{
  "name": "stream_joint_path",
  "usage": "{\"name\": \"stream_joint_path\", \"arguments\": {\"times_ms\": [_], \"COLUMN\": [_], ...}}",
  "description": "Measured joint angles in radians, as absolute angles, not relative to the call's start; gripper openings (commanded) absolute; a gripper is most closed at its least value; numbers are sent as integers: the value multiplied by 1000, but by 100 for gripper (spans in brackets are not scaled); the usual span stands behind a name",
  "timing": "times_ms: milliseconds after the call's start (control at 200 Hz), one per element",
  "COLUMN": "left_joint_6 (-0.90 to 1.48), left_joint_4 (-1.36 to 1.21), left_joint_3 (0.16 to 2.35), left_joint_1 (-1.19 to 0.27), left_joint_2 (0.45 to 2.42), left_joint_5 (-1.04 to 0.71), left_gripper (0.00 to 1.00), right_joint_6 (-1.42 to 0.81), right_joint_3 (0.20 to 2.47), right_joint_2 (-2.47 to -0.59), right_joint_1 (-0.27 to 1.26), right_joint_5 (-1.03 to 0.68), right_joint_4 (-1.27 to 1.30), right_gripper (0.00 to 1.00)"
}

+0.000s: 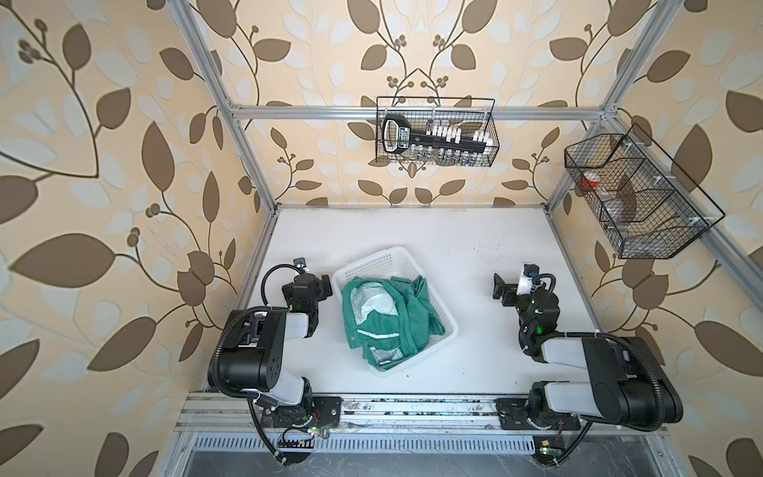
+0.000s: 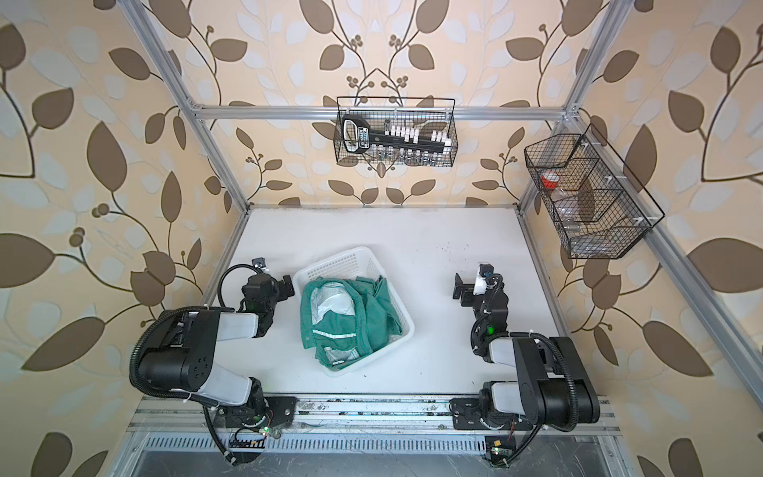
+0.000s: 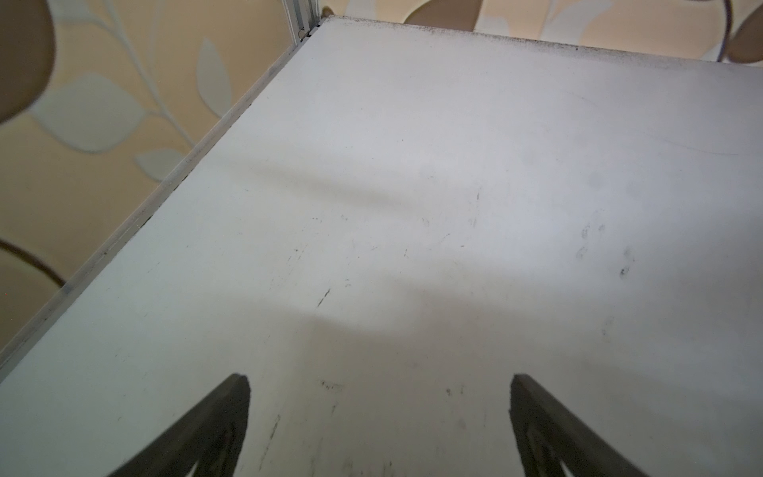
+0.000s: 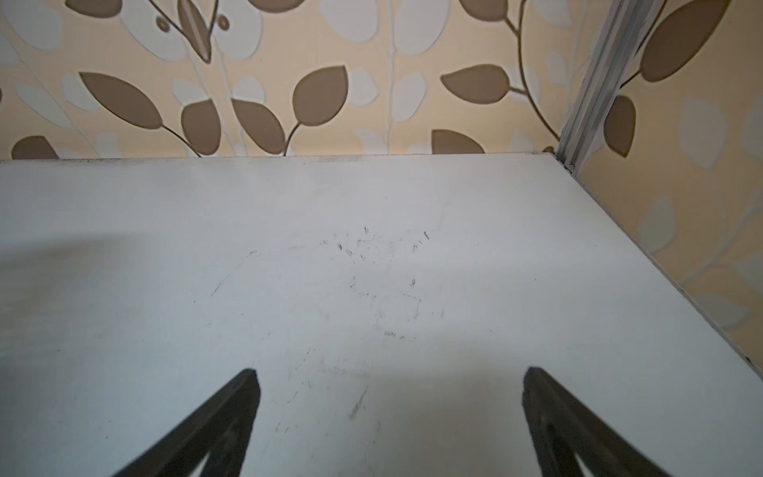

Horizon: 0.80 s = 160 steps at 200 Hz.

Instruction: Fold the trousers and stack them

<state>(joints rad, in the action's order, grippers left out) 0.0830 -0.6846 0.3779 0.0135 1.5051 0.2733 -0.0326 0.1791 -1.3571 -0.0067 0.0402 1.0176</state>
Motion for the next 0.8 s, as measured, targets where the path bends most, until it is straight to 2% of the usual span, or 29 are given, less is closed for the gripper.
{"name": "stream_joint_path", "arguments": {"times_ms": [800], "left_joint_6": [83], "left_joint_4": [-685], "left_joint_3": [378], "left_joint_1": [14], "left_joint_2": [1505], "left_joint_5": [273], "left_gripper": [99], "right_joint_6": [-33], "right_joint_3": [179], "right_joint_2": [-1357], "right_joint_1": [-7], "right_joint_5": [30], "right_joint_4": [1018], "right_gripper": [100]}}
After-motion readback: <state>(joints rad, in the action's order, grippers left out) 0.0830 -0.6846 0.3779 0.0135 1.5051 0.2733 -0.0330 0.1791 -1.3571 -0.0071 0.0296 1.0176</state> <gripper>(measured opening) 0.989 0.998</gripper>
